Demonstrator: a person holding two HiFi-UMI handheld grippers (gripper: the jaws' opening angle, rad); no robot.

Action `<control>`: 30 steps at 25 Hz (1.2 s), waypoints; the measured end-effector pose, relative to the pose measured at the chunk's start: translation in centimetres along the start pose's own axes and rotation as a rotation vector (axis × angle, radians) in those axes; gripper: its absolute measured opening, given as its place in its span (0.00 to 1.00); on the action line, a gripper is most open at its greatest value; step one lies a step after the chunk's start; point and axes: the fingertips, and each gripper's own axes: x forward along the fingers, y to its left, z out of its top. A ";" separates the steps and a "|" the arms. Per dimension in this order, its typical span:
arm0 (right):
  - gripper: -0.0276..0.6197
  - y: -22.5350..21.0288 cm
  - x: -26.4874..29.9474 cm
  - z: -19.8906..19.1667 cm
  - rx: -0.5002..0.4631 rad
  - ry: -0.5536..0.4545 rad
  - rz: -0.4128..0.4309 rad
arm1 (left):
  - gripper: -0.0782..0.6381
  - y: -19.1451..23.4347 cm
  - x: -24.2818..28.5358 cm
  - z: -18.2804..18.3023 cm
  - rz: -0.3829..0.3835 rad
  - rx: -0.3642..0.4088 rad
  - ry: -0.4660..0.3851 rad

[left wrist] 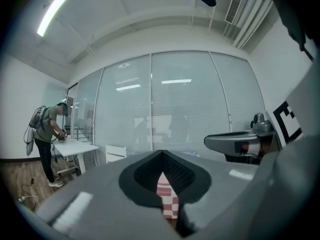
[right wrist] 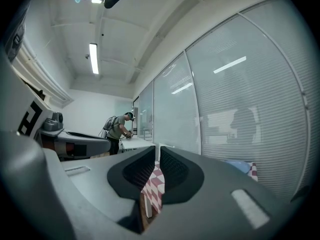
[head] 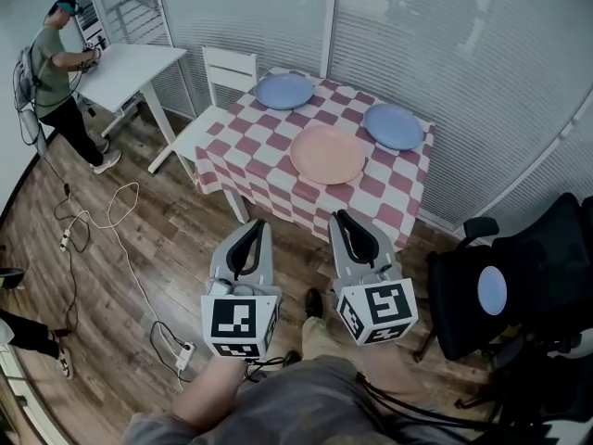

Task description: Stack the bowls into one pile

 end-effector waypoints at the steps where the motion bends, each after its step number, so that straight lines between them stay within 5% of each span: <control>1: 0.12 -0.8 1.0 -0.1 -0.001 0.002 -0.001 | 0.11 0.2 1.2 -0.2 -0.001 -0.001 0.009; 16: 0.12 -11.5 18.3 1.1 -0.004 0.001 0.045 | 0.11 5.2 20.3 0.9 0.058 0.014 0.069; 30: 0.12 -15.9 28.1 4.4 -0.037 -0.060 0.093 | 0.11 9.3 28.1 4.9 0.129 0.041 -0.021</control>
